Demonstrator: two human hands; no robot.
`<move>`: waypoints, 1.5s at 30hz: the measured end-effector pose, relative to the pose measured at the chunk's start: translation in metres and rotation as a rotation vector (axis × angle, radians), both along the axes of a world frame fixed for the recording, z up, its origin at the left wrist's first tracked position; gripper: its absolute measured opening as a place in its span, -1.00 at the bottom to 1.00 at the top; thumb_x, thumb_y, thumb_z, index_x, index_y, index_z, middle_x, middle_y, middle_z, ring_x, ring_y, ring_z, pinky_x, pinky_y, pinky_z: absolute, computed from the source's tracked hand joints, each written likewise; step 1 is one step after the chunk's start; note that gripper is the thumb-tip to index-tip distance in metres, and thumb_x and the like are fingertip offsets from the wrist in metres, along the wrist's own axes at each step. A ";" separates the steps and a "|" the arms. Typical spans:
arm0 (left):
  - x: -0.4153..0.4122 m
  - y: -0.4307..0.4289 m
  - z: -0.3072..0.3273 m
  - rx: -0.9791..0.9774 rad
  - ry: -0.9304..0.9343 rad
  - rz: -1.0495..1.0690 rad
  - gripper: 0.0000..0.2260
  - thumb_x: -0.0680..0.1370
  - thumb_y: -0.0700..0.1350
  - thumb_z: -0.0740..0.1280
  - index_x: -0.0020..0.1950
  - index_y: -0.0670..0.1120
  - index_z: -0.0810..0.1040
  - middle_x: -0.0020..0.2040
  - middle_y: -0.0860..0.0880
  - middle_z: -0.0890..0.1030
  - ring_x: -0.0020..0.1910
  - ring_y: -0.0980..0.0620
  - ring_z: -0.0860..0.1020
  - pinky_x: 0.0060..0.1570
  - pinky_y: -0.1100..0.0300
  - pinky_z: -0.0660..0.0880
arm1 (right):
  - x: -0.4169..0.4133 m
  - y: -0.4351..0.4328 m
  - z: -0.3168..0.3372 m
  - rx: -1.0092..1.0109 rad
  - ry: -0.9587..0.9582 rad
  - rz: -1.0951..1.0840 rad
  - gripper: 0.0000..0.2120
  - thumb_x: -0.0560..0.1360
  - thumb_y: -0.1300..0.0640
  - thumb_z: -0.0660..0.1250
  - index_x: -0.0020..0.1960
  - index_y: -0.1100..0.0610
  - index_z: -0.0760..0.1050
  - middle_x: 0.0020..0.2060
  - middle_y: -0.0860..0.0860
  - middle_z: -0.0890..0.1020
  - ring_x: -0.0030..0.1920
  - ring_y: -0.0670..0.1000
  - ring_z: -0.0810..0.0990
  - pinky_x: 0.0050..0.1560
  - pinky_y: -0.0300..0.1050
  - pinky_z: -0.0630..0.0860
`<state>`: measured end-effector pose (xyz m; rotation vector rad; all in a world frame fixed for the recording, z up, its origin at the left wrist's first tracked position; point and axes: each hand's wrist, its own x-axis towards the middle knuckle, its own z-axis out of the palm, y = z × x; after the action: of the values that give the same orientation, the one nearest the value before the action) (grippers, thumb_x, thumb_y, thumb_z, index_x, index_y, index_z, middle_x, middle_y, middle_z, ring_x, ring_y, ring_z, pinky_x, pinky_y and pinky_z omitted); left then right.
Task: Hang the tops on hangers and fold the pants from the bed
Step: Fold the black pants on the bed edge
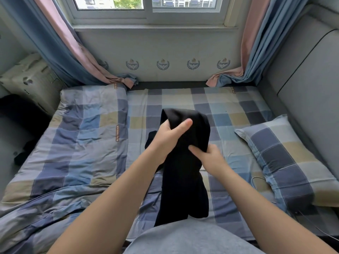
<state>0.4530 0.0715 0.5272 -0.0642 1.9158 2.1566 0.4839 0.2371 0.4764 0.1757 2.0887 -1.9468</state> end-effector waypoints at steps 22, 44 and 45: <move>-0.010 -0.008 0.015 0.034 -0.050 0.096 -0.93 0.60 0.04 0.37 0.00 0.07 0.57 -0.18 0.15 0.72 -0.16 0.13 0.70 -0.22 0.25 0.60 | 0.005 0.001 0.014 -0.007 -0.026 0.229 -0.32 0.21 -0.30 0.60 0.25 -0.44 0.40 0.20 -0.27 0.61 0.20 -0.19 0.61 0.14 -0.18 0.57; 0.027 -0.045 -0.025 -0.147 -0.389 -0.333 -0.27 0.26 0.52 0.42 0.27 0.10 0.57 0.12 0.13 0.70 0.10 0.12 0.67 -0.01 0.24 0.56 | -0.046 -0.005 0.036 -0.041 -0.075 -0.401 -0.80 0.64 0.10 0.30 0.01 0.22 0.61 -0.18 0.08 0.65 -0.20 0.08 0.59 -0.39 -0.20 0.47; 0.029 -0.044 -0.025 -0.185 -0.346 -0.365 -0.34 0.33 0.44 0.45 0.29 0.09 0.54 0.12 0.13 0.70 0.11 0.12 0.67 0.00 0.25 0.57 | -0.049 -0.006 0.036 -0.066 -0.097 -0.438 -0.81 0.64 0.11 0.29 0.02 0.21 0.61 -0.12 0.10 0.66 -0.13 0.10 0.62 -0.35 -0.16 0.51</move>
<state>0.4816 0.0276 0.5022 -0.1051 1.7590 1.6127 0.4350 0.2310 0.5122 0.7539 2.0460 -2.1863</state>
